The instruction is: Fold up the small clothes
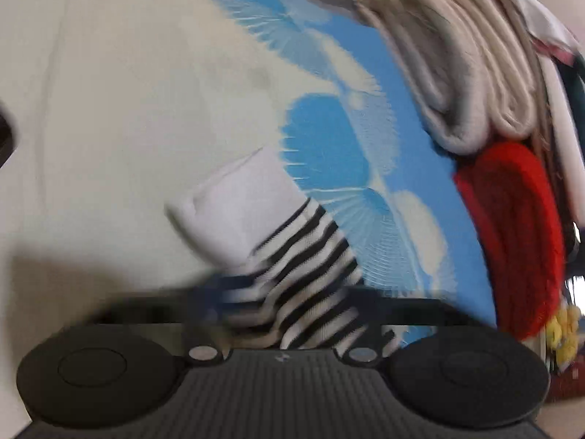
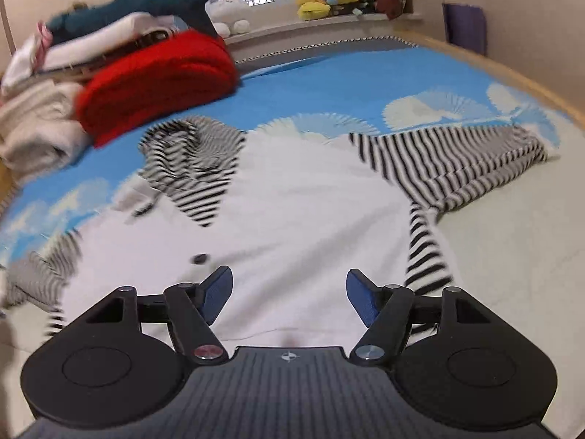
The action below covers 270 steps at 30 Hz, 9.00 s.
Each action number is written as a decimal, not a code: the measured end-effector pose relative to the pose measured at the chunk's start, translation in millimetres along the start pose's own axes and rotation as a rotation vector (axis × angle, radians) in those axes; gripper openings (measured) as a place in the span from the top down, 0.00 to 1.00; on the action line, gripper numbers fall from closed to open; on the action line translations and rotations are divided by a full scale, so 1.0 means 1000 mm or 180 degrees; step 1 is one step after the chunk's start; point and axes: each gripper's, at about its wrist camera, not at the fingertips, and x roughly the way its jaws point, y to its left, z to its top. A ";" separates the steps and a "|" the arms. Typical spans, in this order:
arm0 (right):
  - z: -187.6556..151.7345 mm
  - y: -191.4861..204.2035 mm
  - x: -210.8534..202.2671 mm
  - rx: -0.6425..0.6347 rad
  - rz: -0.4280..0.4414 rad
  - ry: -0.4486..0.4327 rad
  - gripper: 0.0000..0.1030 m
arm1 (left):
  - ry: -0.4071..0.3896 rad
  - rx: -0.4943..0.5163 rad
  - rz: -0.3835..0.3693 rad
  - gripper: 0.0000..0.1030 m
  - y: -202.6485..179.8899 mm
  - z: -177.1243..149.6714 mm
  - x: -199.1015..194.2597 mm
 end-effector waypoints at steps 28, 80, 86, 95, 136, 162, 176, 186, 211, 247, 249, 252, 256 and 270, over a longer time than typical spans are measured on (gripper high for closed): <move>-0.006 -0.019 0.020 -0.0087 -0.0220 0.0221 0.34 | -0.0049 -0.1014 0.0343 0.09 0.107 0.042 -0.044; 0.045 -0.031 0.036 0.0508 0.0481 0.0101 0.34 | 0.0748 0.1960 0.0071 0.01 -0.096 -0.229 -0.047; 0.099 -0.007 0.117 0.0459 0.0383 0.0346 0.35 | 0.0872 0.2303 0.0116 0.01 -0.118 -0.248 -0.027; 0.094 0.032 0.218 0.0082 0.0053 0.0740 0.95 | 0.0838 0.2501 0.0544 0.01 -0.113 -0.254 -0.007; 0.101 -0.375 0.132 0.2909 -0.0945 -0.0773 0.24 | 0.0675 0.2500 0.0494 0.00 -0.123 -0.263 -0.001; 0.007 0.112 0.046 -0.2150 0.0908 0.0217 0.36 | 0.0617 0.2096 0.0219 0.00 -0.112 -0.217 -0.039; 0.013 0.032 -0.026 -0.1048 0.0118 -0.0123 0.34 | 0.0523 0.2647 0.0053 0.00 -0.132 -0.255 -0.068; 0.012 0.044 0.011 -0.1391 -0.0140 -0.0017 0.34 | 0.0074 0.3125 0.0221 0.00 -0.139 -0.272 -0.086; 0.007 0.053 0.033 -0.1479 -0.0191 0.0156 0.34 | -0.0009 0.3339 0.0341 0.00 -0.130 -0.268 -0.086; 0.217 0.375 0.433 -0.2141 -0.0616 -0.0269 0.97 | -0.0035 0.2584 0.0909 0.00 -0.072 -0.097 -0.026; 0.232 0.366 0.416 -0.1848 -0.0601 -0.0544 0.97 | 0.0002 0.2592 0.0892 0.00 -0.074 -0.100 -0.025; 0.270 0.340 0.357 -0.1412 -0.0527 -0.0930 0.97 | 0.0025 0.2485 0.0813 0.00 -0.075 -0.099 -0.031; 0.293 0.292 0.221 -0.1291 -0.0052 -0.1310 0.97 | -0.0093 0.2447 0.0731 0.00 -0.084 -0.101 -0.047; -0.069 0.141 0.038 -0.2014 0.0051 0.1260 0.88 | -0.0012 0.2476 0.0352 0.00 -0.120 -0.164 -0.085</move>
